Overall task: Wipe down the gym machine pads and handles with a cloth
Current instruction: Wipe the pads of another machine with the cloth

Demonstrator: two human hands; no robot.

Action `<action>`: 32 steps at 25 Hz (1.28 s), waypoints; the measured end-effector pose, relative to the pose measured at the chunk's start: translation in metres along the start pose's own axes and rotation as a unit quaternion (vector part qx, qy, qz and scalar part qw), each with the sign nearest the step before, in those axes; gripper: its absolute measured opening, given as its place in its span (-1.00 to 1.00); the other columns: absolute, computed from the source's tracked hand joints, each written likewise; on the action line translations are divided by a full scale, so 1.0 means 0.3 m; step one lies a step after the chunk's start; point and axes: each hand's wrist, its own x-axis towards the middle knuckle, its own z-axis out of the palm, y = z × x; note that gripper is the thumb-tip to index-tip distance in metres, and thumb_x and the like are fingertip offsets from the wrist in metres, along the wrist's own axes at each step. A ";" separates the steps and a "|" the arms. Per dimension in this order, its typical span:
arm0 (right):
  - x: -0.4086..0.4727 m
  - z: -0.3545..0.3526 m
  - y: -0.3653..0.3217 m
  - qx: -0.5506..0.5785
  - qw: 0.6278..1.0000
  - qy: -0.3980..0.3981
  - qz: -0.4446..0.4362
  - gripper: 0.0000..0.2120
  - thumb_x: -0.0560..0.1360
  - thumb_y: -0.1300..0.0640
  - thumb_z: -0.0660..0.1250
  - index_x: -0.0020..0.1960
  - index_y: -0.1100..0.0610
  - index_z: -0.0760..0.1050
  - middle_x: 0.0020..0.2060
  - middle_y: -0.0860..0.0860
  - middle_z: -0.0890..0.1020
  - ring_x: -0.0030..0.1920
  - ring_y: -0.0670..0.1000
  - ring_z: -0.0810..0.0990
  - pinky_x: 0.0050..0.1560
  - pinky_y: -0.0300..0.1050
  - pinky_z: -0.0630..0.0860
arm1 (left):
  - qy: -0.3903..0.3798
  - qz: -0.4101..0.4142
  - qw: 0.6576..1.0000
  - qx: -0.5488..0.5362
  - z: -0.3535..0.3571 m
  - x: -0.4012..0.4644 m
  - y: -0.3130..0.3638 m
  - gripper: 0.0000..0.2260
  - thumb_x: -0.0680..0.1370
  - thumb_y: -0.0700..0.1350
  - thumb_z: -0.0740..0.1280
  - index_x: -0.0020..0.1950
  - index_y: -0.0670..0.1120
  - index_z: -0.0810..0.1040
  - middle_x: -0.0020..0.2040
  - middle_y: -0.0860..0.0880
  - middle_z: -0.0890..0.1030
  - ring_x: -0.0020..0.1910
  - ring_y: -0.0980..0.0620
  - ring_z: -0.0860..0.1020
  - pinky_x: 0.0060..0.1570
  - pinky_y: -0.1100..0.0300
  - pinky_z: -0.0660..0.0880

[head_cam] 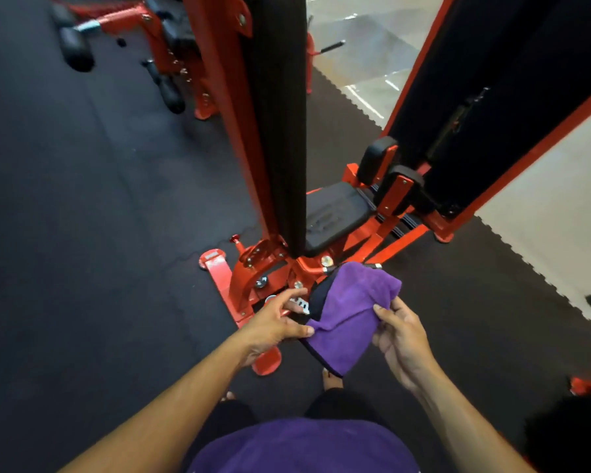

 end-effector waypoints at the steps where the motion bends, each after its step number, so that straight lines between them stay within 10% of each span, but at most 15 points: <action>1: 0.050 -0.014 -0.026 0.002 1.000 -0.019 0.011 -0.64 0.58 0.34 0.24 0.36 0.19 0.48 0.16 0.13 0.67 0.08 0.05 0.68 0.03 0.04 0.64 | 0.016 0.010 1.000 0.017 0.012 0.018 0.007 -0.36 0.45 -0.35 0.55 0.42 0.09 0.48 0.30 0.04 0.50 -0.23 0.13 0.56 -0.07 0.23 0.57; 4: 0.178 -0.071 -0.112 0.015 0.996 -0.077 0.041 -0.64 0.59 0.35 0.21 0.36 0.19 0.49 0.18 0.13 0.66 0.08 0.04 0.67 0.00 0.01 0.63 | 0.066 0.023 0.997 0.019 0.095 0.074 0.028 -0.52 0.47 -0.32 0.55 0.31 0.01 0.55 0.36 0.03 0.52 -0.23 0.13 0.51 -0.08 0.25 0.53; 9: 0.360 -0.196 -0.179 -0.004 0.992 -0.116 0.051 -0.67 0.60 0.35 0.20 0.28 0.13 0.53 0.10 0.08 0.70 0.04 0.05 0.65 -0.03 0.02 0.55 | 0.191 0.006 0.979 0.073 0.246 0.174 0.064 -0.91 0.53 -0.21 0.52 -0.02 -0.09 0.66 -0.33 -0.03 0.53 -0.39 0.13 0.43 -0.30 0.30 0.40; 12: 0.447 -0.282 -0.179 -0.157 0.981 -0.111 0.039 -0.73 0.61 0.34 0.23 0.23 0.11 0.54 0.06 0.05 0.72 0.01 0.01 0.65 -0.05 0.01 0.56 | 0.238 0.013 0.945 0.226 0.309 0.205 0.106 -0.93 0.55 -0.15 0.51 -0.08 -0.01 0.65 -0.42 0.07 0.56 -0.46 0.21 0.44 -0.36 0.26 0.37; 16: 0.535 -0.409 -0.189 -0.450 0.885 -0.111 -0.051 -0.82 0.52 0.17 0.43 0.07 -0.04 0.55 0.09 0.02 0.69 0.09 -0.03 0.65 0.15 0.00 0.57 | 0.265 0.043 0.902 0.339 0.378 0.209 0.207 -0.92 0.55 -0.11 0.49 -0.08 0.06 0.63 -0.25 0.10 0.65 -0.26 0.19 0.57 -0.17 0.21 0.54; 18: 0.543 -0.433 -0.205 -0.555 0.809 -0.121 -0.155 -0.57 0.46 0.08 0.49 0.29 -0.03 0.48 0.27 -0.05 0.55 0.30 -0.03 0.50 0.34 -0.03 0.43 | 0.239 0.103 0.874 0.411 0.405 0.199 0.259 -0.93 0.57 -0.08 0.47 -0.02 0.08 0.61 -0.15 0.22 0.59 -0.06 0.20 0.51 -0.01 0.24 0.49; 22: 0.472 -0.301 -0.309 -0.481 0.748 -0.382 -0.251 -0.36 0.52 0.04 0.48 0.52 -0.11 0.30 0.53 -0.24 0.26 0.56 -0.26 0.09 0.52 -0.30 0.09 | 0.140 0.170 0.852 0.475 0.427 0.180 0.358 -0.92 0.61 -0.04 0.42 0.07 0.08 0.57 0.04 0.24 0.58 0.15 0.17 0.47 0.21 0.22 0.42; 26: 0.472 -0.177 -0.356 -0.302 0.807 -0.499 -0.094 -0.75 0.54 0.29 0.44 0.18 0.17 0.48 0.11 0.05 0.65 0.20 -0.05 0.60 0.24 -0.13 0.49 | 0.178 0.153 0.898 0.372 0.422 0.127 0.404 -0.83 0.59 -0.09 0.46 0.09 0.13 0.53 0.07 0.17 0.65 0.09 0.18 0.60 0.14 0.11 0.55; 32: 0.434 -0.176 -0.332 -0.297 0.803 -0.505 -0.110 -0.86 0.56 0.30 0.39 0.07 0.14 0.50 -0.05 0.01 0.59 -0.01 -0.04 0.55 0.08 -0.05 0.50 | 0.262 0.128 0.947 0.135 0.442 0.057 0.306 -0.54 0.39 -0.11 0.64 0.14 0.17 0.50 0.13 0.03 0.67 0.16 0.02 0.64 0.22 0.01 0.56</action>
